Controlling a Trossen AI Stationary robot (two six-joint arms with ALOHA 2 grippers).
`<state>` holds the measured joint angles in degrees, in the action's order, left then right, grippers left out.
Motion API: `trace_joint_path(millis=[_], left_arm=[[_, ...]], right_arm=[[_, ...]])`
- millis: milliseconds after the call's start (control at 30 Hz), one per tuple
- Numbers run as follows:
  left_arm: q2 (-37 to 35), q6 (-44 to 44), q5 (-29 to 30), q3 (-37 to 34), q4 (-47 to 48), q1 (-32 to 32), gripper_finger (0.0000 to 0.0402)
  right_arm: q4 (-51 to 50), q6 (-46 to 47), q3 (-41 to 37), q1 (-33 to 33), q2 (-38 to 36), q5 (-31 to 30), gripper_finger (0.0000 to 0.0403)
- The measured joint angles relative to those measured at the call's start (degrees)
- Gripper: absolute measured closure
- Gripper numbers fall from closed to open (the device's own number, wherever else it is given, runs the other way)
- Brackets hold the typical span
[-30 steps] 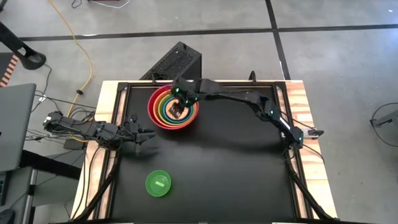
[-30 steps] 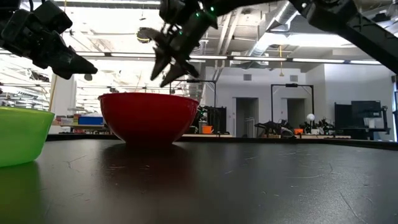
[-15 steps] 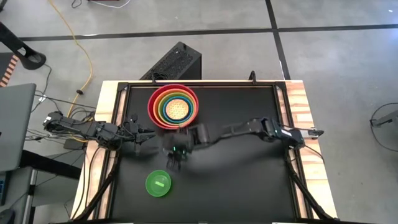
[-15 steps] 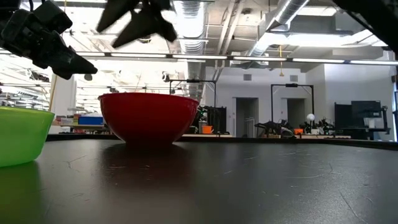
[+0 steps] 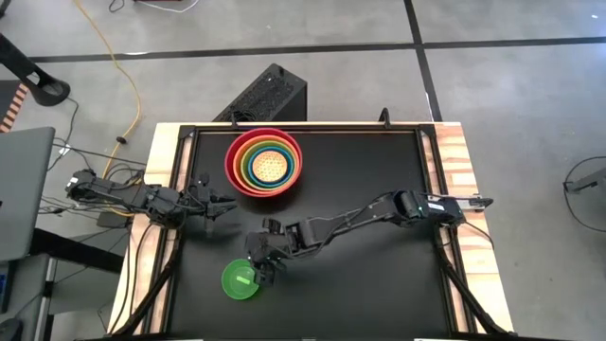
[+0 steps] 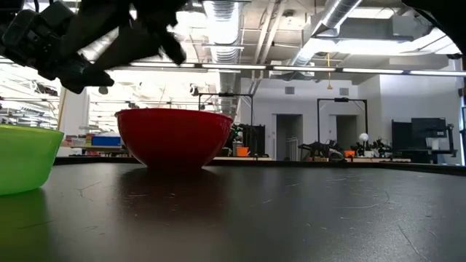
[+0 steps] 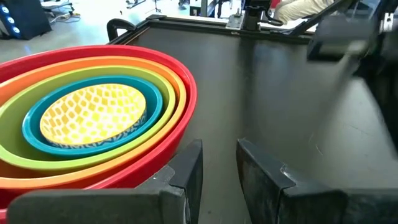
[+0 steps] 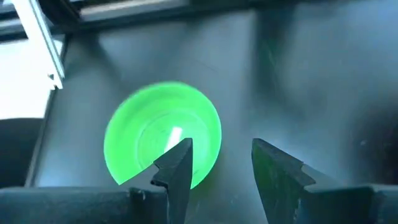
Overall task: Nest bowls inside each other
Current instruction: Stack the green bowl on top of the orange patterned bowl
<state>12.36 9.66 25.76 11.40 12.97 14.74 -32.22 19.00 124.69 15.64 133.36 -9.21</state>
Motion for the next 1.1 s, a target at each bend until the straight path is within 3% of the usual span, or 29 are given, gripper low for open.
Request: trace_joint_path(millis=[567,1100], left_arm=[[0.0,-0.4,0.1,0.0,0.1,0.0,0.0315],[0.1,-0.1,0.1,0.0,0.1,0.0,0.0315]], right_arm=[[20.2,6.5,-12.8,-1.6,0.1,0.3,0.0223],[29.7,6.0,-16.0,-0.9,4.4,0.3,0.0223]])
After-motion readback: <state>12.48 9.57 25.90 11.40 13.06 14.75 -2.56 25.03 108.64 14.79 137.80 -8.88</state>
